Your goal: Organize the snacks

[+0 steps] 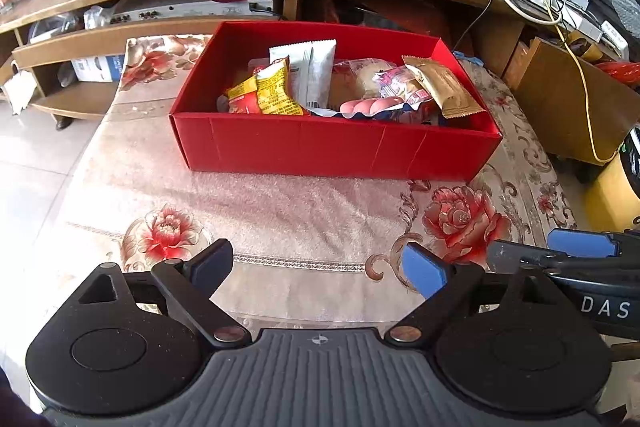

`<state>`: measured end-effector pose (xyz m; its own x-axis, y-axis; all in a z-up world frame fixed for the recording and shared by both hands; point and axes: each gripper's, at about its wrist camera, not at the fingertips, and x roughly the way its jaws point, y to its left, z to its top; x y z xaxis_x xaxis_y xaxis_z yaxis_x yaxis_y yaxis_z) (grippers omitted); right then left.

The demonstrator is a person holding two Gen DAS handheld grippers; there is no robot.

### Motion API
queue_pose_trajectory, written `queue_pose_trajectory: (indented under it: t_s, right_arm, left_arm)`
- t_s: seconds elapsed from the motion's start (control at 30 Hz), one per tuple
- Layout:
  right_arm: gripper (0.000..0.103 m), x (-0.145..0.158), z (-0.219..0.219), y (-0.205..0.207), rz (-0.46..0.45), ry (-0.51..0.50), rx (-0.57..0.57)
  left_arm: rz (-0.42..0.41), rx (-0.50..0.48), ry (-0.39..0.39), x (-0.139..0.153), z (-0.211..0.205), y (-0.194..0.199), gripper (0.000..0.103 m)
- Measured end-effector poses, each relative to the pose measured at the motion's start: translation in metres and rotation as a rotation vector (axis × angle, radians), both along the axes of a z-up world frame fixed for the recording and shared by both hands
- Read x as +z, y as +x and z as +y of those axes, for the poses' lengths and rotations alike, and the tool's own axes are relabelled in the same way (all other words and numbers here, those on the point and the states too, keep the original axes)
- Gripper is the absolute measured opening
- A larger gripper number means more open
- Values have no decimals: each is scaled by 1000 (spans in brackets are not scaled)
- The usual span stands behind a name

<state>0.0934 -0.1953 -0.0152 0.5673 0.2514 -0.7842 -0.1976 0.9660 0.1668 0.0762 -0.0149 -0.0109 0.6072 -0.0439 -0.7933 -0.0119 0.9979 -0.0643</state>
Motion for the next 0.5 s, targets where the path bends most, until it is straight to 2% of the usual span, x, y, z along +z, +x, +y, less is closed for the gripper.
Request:
queue_pose_trajectory:
  t_s: [0.5]
  right_arm:
    - [71, -3, 3, -1, 7, -17, 8]
  left_arm:
    - [-27, 8, 39, 2, 1, -1, 96]
